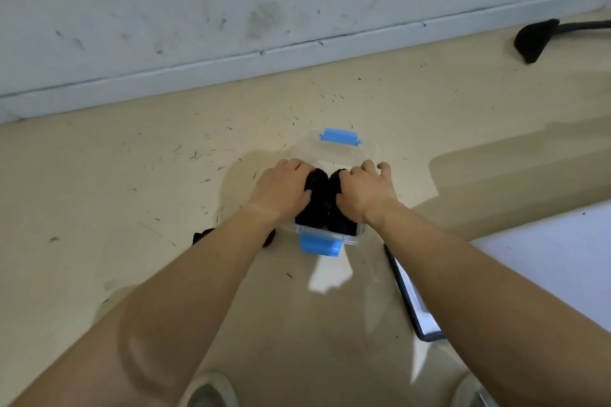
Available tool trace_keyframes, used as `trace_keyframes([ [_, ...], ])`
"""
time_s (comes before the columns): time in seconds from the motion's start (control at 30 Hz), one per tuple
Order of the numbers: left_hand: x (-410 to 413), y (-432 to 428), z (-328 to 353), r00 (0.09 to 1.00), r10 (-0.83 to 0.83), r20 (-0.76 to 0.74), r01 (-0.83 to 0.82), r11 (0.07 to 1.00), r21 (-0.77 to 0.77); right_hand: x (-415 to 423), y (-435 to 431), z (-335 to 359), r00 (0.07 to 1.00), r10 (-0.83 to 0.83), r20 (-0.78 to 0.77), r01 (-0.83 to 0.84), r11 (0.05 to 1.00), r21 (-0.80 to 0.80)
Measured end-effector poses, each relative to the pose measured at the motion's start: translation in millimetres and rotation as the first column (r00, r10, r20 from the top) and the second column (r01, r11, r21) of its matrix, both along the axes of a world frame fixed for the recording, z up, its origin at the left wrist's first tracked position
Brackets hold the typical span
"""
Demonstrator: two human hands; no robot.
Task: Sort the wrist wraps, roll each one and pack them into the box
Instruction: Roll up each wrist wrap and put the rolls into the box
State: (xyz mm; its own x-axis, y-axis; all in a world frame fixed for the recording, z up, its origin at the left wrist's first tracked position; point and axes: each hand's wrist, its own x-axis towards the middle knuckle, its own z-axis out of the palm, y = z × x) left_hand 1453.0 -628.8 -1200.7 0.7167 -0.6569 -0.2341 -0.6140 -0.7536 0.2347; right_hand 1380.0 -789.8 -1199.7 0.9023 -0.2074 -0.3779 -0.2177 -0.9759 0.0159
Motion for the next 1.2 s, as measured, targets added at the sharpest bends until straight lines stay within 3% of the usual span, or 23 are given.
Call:
trace_keyframes([
  [0.13,-12.3,49.7,18.5,0.994,0.107,-0.033,-0.108,0.994,-0.029,-2.2,39.9,24.9,0.992,0.041,0.119,-0.05,0.996,0.076],
  [0.3,-25.7,119.4,15.4,0.954,0.285,-0.09,-0.274,0.955,0.115,2.2,112.2,36.9,0.982,0.153,0.115,-0.181,0.938,0.295],
  [0.4,-33.0,152.7,2.2,0.931,0.355,-0.08,-0.326,0.912,0.249,2.3,149.0,20.5,0.953,0.288,0.09,-0.301,0.932,0.202],
  [0.57,-37.2,173.6,-28.8,0.836,0.504,-0.216,-0.45,0.855,0.257,5.7,175.6,-16.8,0.937,0.348,-0.032,-0.349,0.936,-0.031],
  [0.7,-31.1,169.4,-51.9,0.797,0.538,-0.275,-0.482,0.841,0.248,10.1,181.5,-35.1,0.929,0.356,-0.103,-0.364,0.928,-0.076],
  [0.87,-25.7,168.1,-53.1,0.801,0.535,-0.267,-0.513,0.845,0.153,10.1,180.2,-43.7,0.929,0.37,-0.003,-0.37,0.929,-0.034],
  [1.03,-13.9,154.2,-14.5,0.811,0.55,-0.201,-0.564,0.825,-0.017,14.6,153.6,-5.6,0.943,0.244,0.225,-0.269,0.959,0.087],
  [1.2,3.1,105.1,37.8,0.846,0.516,-0.137,-0.534,0.815,-0.227,23.5,85.1,47.3,0.935,-0.072,0.348,-0.026,0.963,0.269],
])
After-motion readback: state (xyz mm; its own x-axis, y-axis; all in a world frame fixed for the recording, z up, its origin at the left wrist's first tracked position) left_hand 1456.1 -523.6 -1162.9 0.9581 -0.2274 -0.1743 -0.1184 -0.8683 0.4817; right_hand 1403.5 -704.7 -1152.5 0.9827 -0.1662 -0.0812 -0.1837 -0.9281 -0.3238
